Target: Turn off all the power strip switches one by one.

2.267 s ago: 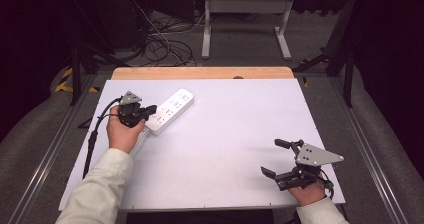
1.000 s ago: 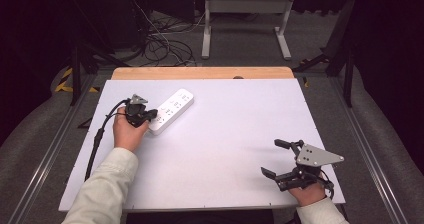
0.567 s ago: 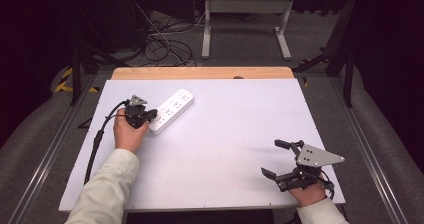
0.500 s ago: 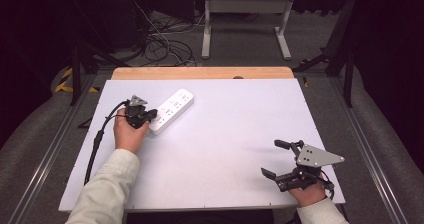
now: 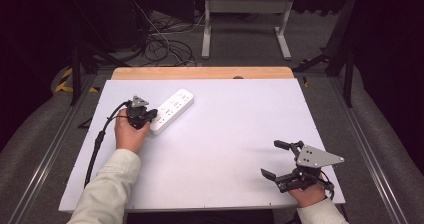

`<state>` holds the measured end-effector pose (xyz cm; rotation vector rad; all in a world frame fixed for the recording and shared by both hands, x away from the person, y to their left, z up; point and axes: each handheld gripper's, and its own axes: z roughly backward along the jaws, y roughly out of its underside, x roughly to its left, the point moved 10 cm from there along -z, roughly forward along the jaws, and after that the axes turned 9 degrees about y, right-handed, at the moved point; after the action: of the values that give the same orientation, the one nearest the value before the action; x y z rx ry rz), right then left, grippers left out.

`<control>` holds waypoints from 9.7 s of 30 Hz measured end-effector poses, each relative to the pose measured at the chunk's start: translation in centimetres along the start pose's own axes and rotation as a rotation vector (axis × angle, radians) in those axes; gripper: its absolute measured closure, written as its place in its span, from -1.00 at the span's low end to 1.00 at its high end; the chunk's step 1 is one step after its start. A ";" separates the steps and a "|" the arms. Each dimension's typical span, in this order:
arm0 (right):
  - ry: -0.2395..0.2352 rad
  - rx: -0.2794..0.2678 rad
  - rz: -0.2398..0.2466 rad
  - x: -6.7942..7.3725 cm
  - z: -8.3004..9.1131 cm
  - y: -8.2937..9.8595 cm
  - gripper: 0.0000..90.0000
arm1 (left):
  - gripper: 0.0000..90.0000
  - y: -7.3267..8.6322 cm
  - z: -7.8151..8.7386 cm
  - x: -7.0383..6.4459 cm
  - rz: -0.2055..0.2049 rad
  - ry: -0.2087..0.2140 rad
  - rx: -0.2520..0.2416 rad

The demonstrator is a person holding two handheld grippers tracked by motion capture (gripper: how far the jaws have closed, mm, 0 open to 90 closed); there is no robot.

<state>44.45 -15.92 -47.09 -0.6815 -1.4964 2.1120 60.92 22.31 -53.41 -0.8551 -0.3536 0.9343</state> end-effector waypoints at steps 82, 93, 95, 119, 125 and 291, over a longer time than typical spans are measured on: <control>-0.010 0.008 -0.004 -0.1 -0.2 0.3 -0.89 | 1.00 -2.8 -2.8 0.1 0.008 0.046 0.031; -0.014 0.004 -0.005 0.0 -0.2 0.2 -0.89 | 1.00 -2.8 -2.8 0.0 -0.003 0.016 0.045; -0.011 0.004 -0.004 -0.1 -0.1 0.2 -0.89 | 1.00 -2.8 -2.8 -0.1 -0.006 0.011 0.049; -0.016 -0.001 -0.006 0.1 -0.1 0.1 -0.89 | 1.00 -2.7 -2.7 -0.1 0.015 0.009 0.061; -0.013 0.001 -0.005 0.0 -0.1 0.2 -0.89 | 1.00 -3.0 -1.9 0.5 0.018 0.005 0.032; 0.006 0.012 -0.050 -0.3 1.2 1.2 -0.89 | 1.00 -8.2 -6.8 0.1 0.052 0.026 -0.083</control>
<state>43.83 -17.35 -47.85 -0.6392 -1.4807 2.0784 69.64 16.54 -51.36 -0.9555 -0.3515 0.9610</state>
